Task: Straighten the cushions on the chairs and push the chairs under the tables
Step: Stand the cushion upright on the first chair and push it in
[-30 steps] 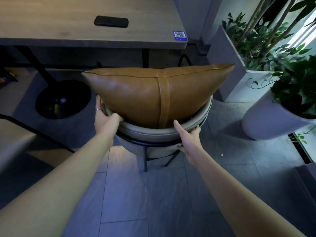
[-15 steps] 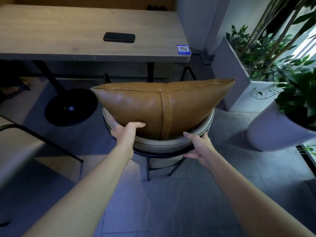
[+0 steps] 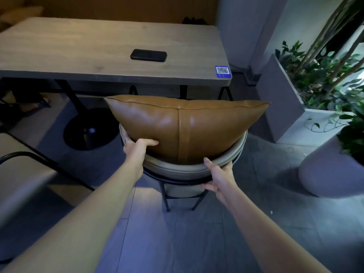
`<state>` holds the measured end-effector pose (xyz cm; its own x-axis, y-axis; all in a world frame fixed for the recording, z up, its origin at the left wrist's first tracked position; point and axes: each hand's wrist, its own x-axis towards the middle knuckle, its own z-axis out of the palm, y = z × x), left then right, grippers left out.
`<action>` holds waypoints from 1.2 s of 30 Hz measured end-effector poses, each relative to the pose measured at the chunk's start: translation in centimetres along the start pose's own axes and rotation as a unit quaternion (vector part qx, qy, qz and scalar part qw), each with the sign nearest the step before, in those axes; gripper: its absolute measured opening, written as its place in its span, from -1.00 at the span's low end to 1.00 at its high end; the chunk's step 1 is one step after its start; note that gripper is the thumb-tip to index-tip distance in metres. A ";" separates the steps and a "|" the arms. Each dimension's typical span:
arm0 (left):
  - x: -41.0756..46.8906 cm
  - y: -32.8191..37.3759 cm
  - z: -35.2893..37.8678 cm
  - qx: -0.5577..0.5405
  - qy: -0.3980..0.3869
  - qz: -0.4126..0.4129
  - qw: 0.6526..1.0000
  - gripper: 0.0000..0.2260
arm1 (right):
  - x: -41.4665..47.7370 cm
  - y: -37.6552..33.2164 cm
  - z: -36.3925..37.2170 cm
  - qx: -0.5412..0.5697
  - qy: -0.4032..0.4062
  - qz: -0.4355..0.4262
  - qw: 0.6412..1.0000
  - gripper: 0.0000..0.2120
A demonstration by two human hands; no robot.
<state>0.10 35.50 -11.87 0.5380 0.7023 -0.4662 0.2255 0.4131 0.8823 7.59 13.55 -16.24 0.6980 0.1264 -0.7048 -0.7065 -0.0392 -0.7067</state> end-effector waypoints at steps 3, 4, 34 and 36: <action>0.9 0.5 -0.2 0.000 -0.005 0.006 1.000 0.02 | 0.6 0.0 1.2 0.001 0.001 0.001 1.000 0.08; 1.1 0.6 -0.3 0.002 -0.007 0.005 1.000 -0.02 | 0.7 0.0 1.4 0.001 0.000 0.000 1.000 0.08; -2.4 7.1 20.5 0.706 -0.170 0.364 0.583 -0.08 | 2.9 -6.6 -2.5 -0.097 0.011 0.038 0.994 0.20; -2.6 6.7 20.1 0.709 -0.158 0.375 0.576 -0.13 | 2.6 -6.8 -2.3 -0.094 0.008 0.046 0.995 0.16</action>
<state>16.53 24.84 -3.46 0.9865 0.1423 -0.0814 0.1500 -0.9838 0.0981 14.46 11.88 -13.46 0.6340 0.0987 -0.7670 -0.7343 -0.2341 -0.6372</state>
